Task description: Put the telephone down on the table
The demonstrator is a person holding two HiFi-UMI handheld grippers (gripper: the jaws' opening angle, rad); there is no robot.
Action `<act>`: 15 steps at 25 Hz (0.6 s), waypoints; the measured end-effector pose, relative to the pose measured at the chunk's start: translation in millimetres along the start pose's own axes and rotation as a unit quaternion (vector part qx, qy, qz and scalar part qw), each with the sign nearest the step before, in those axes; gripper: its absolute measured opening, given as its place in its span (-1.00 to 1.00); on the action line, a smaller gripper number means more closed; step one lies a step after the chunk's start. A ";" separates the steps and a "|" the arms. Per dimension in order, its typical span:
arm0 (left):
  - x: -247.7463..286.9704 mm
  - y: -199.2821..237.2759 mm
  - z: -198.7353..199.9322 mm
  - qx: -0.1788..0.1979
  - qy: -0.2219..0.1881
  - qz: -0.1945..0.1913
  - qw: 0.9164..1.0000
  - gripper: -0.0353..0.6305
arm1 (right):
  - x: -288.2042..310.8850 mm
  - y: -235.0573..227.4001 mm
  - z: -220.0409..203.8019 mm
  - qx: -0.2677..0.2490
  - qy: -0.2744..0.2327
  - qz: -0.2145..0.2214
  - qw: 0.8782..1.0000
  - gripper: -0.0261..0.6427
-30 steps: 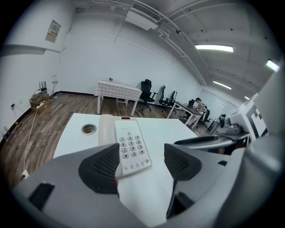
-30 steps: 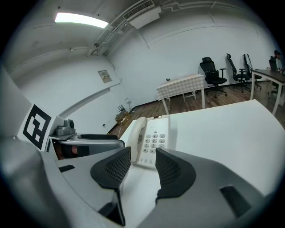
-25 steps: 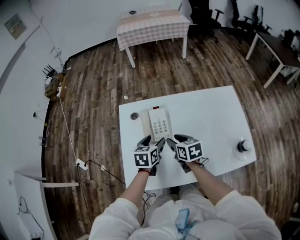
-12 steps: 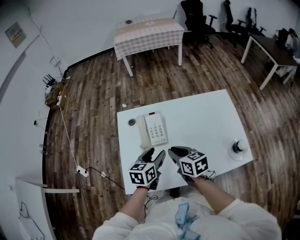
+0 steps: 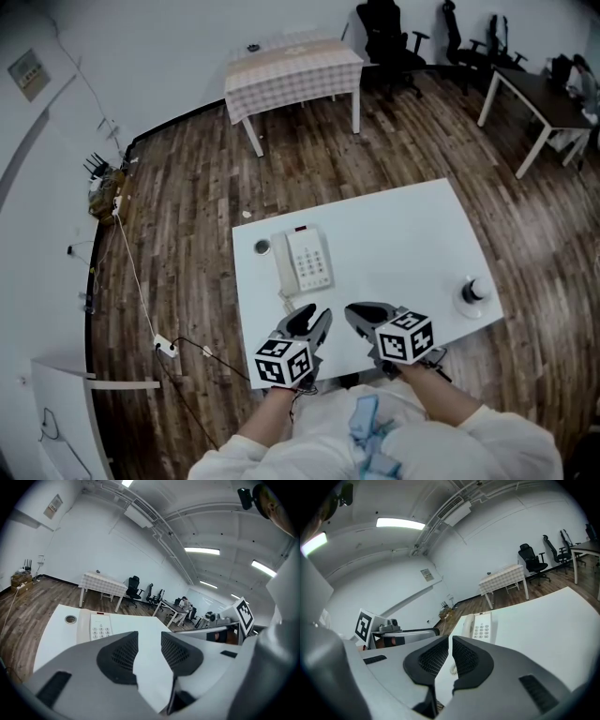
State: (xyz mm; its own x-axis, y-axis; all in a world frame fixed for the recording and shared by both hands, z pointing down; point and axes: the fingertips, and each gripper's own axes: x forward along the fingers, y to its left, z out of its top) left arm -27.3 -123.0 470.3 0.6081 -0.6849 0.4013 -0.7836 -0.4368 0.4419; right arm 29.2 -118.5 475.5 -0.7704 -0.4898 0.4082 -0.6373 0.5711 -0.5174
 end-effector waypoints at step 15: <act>-13.0 -35.7 45.2 0.068 -0.081 -0.066 0.992 -0.89 | -14.2 31.2 47.8 -0.058 -0.077 0.059 0.994 -0.78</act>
State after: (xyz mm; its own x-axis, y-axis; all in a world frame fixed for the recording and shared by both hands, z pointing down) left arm -13.0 -124.9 413.0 0.6868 -0.6963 0.2084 -0.7152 -0.5964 0.3645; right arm 21.2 -125.3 417.7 -0.8329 -0.5055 0.2252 -0.5482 0.6978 -0.4610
